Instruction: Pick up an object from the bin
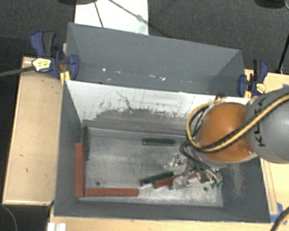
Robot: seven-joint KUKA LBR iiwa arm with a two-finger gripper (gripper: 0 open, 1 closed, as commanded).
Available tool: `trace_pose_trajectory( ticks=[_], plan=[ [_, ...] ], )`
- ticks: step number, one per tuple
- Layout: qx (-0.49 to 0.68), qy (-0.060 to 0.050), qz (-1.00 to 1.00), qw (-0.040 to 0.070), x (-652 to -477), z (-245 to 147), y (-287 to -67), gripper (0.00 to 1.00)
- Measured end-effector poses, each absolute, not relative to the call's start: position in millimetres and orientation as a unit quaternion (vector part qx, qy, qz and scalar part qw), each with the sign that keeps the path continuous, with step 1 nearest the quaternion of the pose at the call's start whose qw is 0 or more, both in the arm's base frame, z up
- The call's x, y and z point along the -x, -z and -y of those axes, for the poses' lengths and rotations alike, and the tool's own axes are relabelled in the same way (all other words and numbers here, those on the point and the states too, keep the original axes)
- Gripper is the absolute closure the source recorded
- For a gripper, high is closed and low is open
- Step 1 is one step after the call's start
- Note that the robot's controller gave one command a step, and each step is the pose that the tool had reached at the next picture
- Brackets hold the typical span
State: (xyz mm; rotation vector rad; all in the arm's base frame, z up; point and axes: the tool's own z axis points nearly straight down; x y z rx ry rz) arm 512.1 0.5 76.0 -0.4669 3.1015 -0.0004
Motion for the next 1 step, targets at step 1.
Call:
trace_pose_trajectory(
  ticks=[1],
  plan=[
    [0.138, 0.000, -0.990, 0.001, -514.9, 0.0, -206.3, 1.00]
  ],
)
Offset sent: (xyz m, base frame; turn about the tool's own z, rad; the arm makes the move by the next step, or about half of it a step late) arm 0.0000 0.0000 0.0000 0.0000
